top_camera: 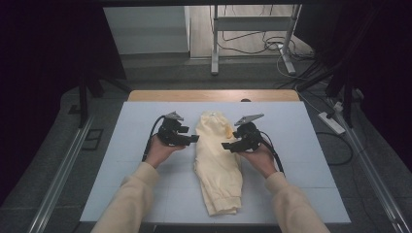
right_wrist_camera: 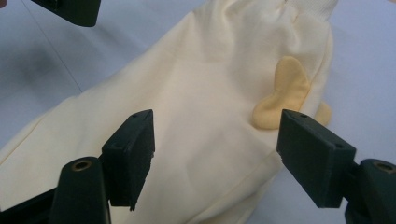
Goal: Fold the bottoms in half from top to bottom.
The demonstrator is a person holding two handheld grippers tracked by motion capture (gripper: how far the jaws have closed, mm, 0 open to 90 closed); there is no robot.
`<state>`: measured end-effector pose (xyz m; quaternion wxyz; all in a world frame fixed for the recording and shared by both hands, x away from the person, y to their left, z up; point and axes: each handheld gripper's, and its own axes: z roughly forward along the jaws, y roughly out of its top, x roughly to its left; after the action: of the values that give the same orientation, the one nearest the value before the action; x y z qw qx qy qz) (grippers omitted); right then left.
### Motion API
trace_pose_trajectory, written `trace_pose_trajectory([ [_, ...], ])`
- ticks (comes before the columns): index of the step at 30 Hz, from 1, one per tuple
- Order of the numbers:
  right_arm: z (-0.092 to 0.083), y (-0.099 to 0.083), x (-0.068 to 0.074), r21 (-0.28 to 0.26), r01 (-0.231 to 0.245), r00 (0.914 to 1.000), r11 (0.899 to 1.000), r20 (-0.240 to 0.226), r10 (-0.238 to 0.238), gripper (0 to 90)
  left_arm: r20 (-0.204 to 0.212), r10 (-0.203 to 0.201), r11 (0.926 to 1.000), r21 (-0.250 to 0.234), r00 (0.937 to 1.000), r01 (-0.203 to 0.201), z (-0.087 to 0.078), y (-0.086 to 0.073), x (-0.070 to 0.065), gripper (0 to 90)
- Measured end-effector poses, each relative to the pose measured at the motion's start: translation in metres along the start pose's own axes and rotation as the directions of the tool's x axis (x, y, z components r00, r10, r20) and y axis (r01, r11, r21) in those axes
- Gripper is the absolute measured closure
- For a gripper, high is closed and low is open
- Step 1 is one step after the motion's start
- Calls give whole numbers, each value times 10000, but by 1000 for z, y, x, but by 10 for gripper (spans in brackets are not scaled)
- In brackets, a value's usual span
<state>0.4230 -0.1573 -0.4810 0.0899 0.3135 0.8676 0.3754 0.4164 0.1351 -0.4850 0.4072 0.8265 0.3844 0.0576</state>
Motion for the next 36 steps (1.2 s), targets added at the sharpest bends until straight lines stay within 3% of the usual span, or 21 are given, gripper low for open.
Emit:
trace_pose_trajectory([
  [18,10,3,-18,78,-359,9992,9993,160,358,277,12,-288,9993,223,9996,287,27,4,14,320],
  [25,13,5,-25,23,-550,9982,9985,260,549,277,79,-81,9997,242,9999,79,32,11,15,317],
  [36,21,10,-32,56,-746,9967,9972,324,744,278,38,-156,9993,350,9999,155,43,17,19,319],
])
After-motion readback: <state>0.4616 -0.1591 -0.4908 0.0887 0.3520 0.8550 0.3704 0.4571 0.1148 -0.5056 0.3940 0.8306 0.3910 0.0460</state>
